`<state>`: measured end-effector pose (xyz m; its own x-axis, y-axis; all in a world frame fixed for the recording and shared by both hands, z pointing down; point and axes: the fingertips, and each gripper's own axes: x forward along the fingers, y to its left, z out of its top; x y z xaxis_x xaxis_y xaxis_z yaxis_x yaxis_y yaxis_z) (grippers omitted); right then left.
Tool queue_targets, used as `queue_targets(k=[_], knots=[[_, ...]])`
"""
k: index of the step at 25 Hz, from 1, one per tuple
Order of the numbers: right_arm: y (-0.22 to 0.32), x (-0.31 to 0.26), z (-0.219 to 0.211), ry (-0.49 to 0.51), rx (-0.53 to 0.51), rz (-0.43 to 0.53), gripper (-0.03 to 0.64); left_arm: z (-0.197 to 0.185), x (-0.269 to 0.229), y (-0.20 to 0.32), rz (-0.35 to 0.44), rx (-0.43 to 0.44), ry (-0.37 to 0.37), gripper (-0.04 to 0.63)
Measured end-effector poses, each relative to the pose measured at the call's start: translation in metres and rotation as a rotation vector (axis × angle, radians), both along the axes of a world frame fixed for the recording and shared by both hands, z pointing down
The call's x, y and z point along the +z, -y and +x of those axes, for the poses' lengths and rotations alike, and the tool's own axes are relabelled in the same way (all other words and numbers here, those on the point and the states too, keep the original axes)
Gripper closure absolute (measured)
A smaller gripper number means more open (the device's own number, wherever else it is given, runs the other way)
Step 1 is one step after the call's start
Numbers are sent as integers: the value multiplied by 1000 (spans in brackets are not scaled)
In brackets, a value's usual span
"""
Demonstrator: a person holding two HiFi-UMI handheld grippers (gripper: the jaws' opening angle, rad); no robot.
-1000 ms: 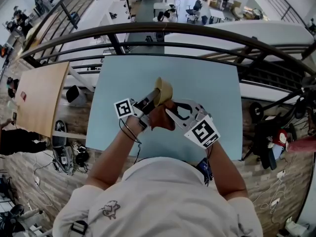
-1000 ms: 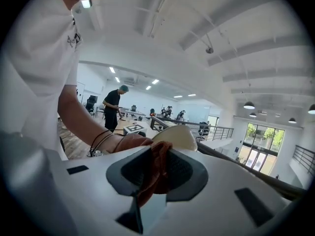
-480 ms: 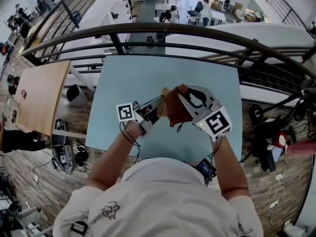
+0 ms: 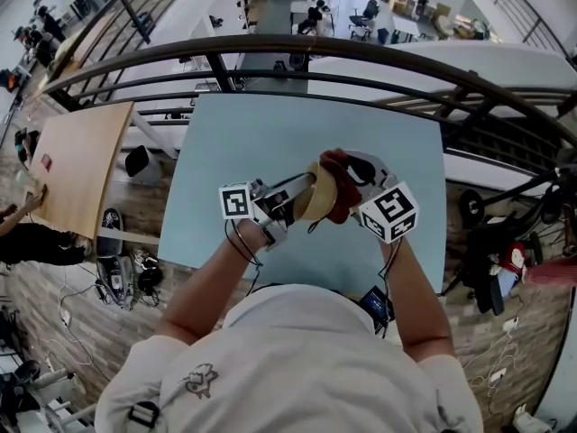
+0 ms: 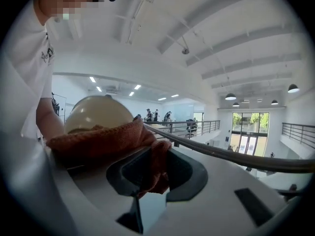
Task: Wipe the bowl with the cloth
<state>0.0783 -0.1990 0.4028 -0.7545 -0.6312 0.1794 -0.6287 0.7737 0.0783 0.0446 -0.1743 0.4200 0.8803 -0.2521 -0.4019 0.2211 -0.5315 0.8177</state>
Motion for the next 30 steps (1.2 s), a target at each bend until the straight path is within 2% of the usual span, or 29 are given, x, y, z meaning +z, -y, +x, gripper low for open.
queue_targets(k=[2, 4, 11, 14, 17, 22, 30], knots=[[-6, 16, -10, -27, -29, -29, 526, -2, -8, 3, -1, -18, -26, 572], [-19, 29, -23, -47, -68, -46, 526, -3, -13, 8, 4, -49, -21, 572], [-46, 31, -40, -32, -112, -58, 525, -18, -5, 37, -6, -169, 78, 569], [-57, 28, -35, -44, -119, -53, 525, -23, 7, 44, -30, -196, 110, 568], [-67, 17, -34, -48, -120, -32, 523, -31, 27, 49, -61, -219, 176, 568], [-71, -6, -33, -39, -86, 17, 523, -38, 48, 44, -30, -204, 279, 565], [-45, -18, -38, -94, -5, 53, 523, -54, 46, 35, 85, -144, 352, 561]])
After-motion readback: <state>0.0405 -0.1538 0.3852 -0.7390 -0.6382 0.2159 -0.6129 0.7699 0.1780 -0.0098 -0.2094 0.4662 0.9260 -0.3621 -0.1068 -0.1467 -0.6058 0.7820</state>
